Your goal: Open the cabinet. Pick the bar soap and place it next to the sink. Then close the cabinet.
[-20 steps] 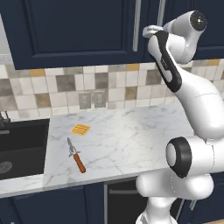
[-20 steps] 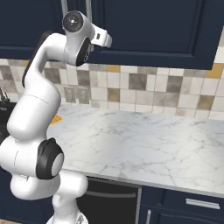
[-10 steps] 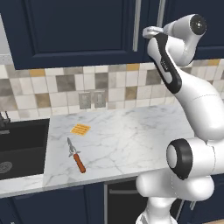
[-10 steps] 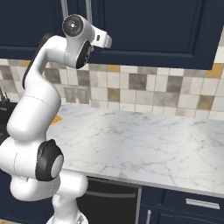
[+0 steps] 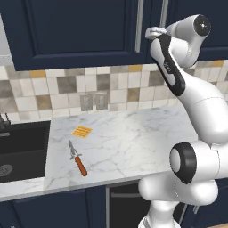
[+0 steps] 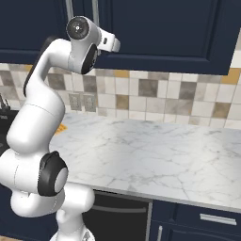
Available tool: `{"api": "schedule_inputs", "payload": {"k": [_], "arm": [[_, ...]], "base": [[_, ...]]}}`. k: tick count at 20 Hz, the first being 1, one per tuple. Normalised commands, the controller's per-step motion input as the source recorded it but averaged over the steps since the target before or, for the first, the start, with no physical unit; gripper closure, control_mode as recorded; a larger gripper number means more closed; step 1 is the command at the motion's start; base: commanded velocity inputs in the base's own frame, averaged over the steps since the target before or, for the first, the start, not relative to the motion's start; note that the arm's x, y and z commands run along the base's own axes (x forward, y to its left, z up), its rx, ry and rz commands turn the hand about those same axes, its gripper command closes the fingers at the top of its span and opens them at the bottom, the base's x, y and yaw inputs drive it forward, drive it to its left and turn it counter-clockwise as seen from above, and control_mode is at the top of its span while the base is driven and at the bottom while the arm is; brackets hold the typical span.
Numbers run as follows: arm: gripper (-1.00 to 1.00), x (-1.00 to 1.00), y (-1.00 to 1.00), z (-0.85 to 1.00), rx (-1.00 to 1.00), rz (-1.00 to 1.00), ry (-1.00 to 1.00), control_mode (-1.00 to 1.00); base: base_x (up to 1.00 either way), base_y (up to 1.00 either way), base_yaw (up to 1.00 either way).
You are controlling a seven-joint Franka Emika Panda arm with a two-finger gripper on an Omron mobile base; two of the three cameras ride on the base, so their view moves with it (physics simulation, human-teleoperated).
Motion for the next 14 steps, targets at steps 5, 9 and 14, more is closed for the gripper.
{"api": "schedule_inputs", "payload": {"k": [5, 9, 14], "arm": [[1.0, 0.0, 0.0, 0.0, 0.0, 0.0, 0.0, -1.0], [1.0, 0.04, -0.14, -0.03, 0.0, 0.0, 0.0, -1.0], [1.0, 0.0, -0.46, -0.02, 0.0, 0.0, 0.0, -1.0]], "base": [[0.0, 0.0, 0.0], [0.0, 0.0, 0.0], [0.0, 0.0, 0.0]]}}
